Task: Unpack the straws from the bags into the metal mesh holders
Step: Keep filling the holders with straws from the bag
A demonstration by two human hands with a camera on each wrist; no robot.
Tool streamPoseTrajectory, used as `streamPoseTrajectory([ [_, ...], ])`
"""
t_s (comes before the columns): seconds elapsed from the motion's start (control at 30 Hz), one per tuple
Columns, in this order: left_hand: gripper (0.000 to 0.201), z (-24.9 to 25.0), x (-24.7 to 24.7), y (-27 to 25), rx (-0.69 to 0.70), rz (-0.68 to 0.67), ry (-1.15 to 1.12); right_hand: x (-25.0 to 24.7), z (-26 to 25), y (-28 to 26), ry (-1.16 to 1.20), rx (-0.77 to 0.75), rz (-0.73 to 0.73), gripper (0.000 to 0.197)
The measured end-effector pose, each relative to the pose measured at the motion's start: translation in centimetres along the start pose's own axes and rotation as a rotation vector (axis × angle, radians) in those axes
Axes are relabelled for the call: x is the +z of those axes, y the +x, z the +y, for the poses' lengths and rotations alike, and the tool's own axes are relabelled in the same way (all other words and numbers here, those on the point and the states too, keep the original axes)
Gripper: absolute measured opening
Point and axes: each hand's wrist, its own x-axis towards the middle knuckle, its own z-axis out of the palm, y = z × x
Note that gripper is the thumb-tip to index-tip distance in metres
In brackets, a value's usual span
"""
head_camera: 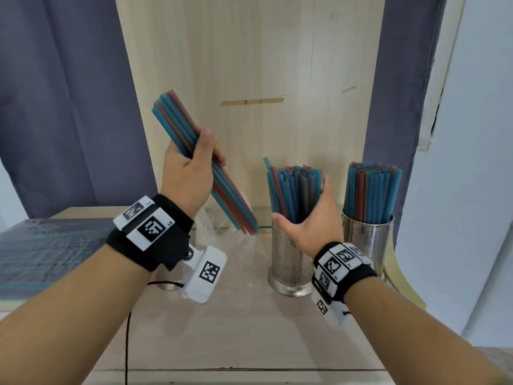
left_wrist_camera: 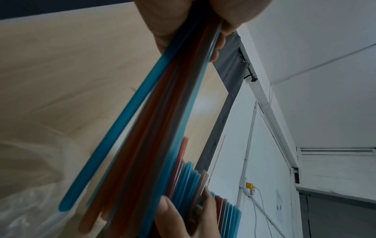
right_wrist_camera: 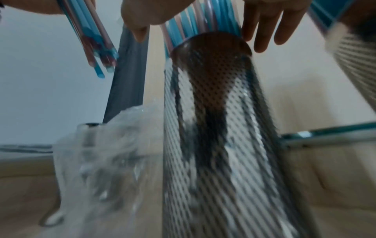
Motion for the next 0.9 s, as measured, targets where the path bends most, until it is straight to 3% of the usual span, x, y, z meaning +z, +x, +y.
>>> streamPoseTrajectory([
  [0.2,0.027,0.0,0.8,-0.7,-0.042,0.026,-0.055,0.9,-1.0,1.2,-0.095,0.050,0.009,0.134],
  [0.37,0.019,-0.4,0.2,-0.5,-0.028,-0.020,-0.028,0.3,1.2,1.4,0.216,0.159,-0.077,0.117],
  [0.53,0.023,-0.2,0.2,0.3,-0.070,-0.031,-0.056,-1.0,2.9,2.4,0.337,0.197,-0.173,0.086],
  [0.63,0.023,0.2,0.9,0.8,-0.055,-0.020,-0.090,-1.5,3.2,3.0,0.382,0.205,-0.223,0.088],
  [0.77,0.019,0.6,2.0,1.2,-0.047,-0.045,-0.109,-1.8,2.5,3.0,0.383,0.098,-0.133,0.116],
  [0.9,0.018,1.2,3.2,1.5,-0.009,-0.085,-0.069,-2.8,0.8,3.8,0.169,-0.194,-0.037,0.121],
])
